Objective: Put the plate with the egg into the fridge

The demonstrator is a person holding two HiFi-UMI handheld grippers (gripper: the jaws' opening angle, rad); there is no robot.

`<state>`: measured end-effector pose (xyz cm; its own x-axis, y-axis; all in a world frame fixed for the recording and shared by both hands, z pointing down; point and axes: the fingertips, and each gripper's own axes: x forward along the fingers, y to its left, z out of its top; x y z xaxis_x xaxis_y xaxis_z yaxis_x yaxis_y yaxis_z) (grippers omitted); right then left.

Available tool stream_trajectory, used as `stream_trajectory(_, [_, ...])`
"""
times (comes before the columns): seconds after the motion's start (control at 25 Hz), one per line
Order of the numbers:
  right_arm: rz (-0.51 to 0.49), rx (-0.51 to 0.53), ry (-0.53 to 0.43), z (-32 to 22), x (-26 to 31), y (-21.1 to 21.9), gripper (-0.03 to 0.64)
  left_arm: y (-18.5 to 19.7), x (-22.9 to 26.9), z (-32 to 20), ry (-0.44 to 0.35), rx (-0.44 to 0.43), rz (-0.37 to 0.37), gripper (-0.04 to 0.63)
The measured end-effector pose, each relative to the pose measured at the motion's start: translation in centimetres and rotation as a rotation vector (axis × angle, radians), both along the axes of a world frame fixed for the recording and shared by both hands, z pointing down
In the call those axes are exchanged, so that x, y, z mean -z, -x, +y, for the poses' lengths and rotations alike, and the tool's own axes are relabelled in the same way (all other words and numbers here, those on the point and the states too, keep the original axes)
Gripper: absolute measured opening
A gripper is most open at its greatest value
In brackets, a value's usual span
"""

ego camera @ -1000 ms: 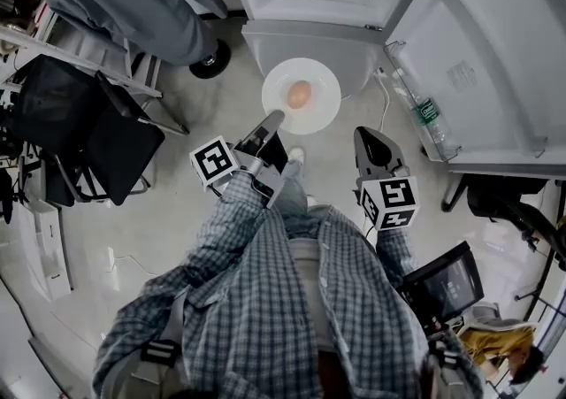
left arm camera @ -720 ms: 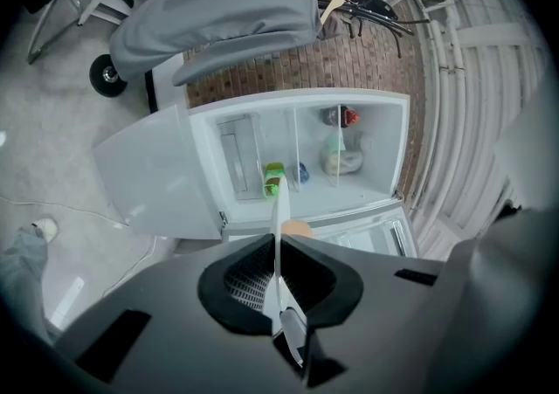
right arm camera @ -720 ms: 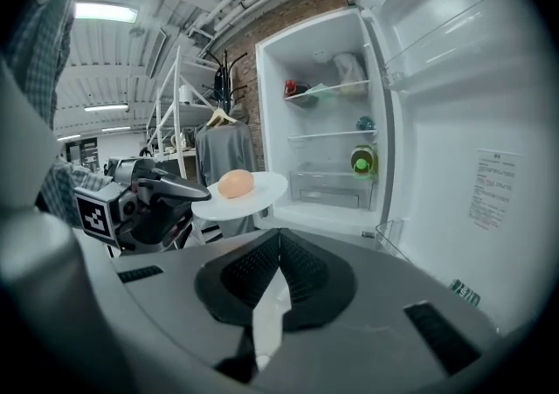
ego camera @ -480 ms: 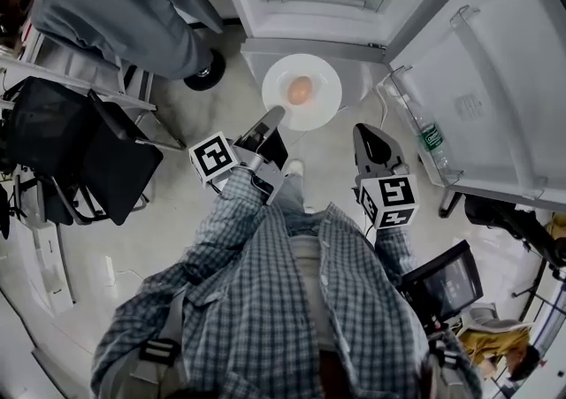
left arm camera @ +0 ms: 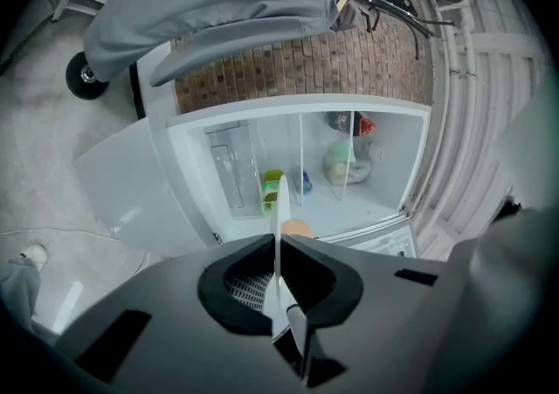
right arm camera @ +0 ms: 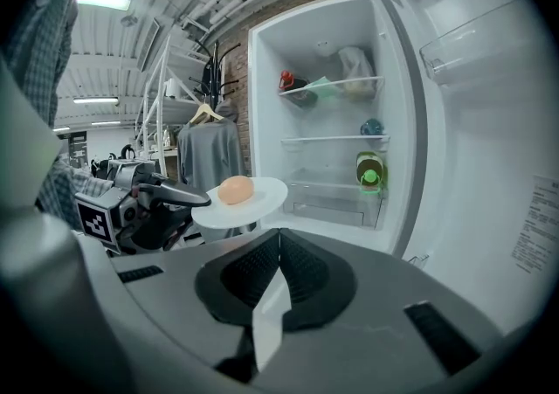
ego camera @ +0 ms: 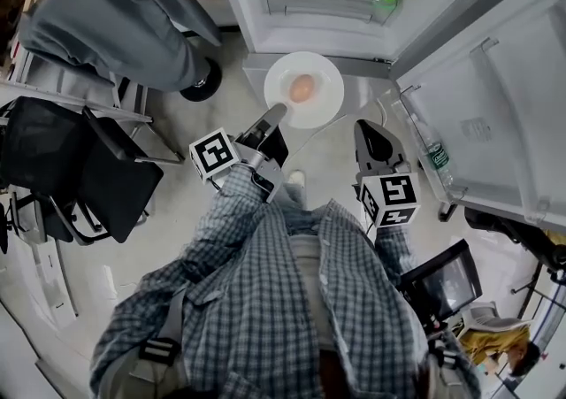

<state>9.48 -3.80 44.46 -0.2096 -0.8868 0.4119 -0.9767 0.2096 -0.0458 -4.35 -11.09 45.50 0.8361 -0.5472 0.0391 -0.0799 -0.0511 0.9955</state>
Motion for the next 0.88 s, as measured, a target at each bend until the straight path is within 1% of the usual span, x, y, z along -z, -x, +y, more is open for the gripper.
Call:
stream_trajectory(0.12, [-0.01, -0.012, -0.003, -1.0, 0.5, 0.6, 0.006, -0.1, -0.1, -1.0, -0.003, -0.017, 0.009, 0.015])
stream_trajectory(0.28, [0.001, -0.019, 0.013, -1.3, 0.1, 0.7, 0.006, -0.3, -0.4, -1.9, 0.013, -0.018, 0.023, 0.015])
stream_trajectory(0.4, [0.016, -0.028, 0.009, -1.8, 0.3, 0.0, 0.006, -1.0, 0.1, -2.7, -0.009, -0.032, 0.034, 0.016])
stream_trajectory(0.52, [0.02, -0.028, 0.01, -2.0, 0.6, 0.1, 0.006, -1.0, 0.2, -2.8, -0.006, -0.039, 0.047, 0.015])
stream_trajectory(0.6, [0.025, -0.027, 0.007, -2.4, 0.8, 0.0, 0.006, -1.1, 0.2, -3.0, -0.002, -0.038, 0.057, 0.016])
stream_trajectory(0.68, [0.024, -0.03, 0.001, -3.0, 0.8, -0.3, 0.006, -1.1, 0.1, -3.5, -0.003, -0.032, 0.051, 0.015])
stream_trajectory(0.88, [0.014, -0.015, 0.003, -4.8, 0.7, -0.9, 0.006, -1.4, 0.2, -4.7, 0.001, -0.001, 0.055, 0.015])
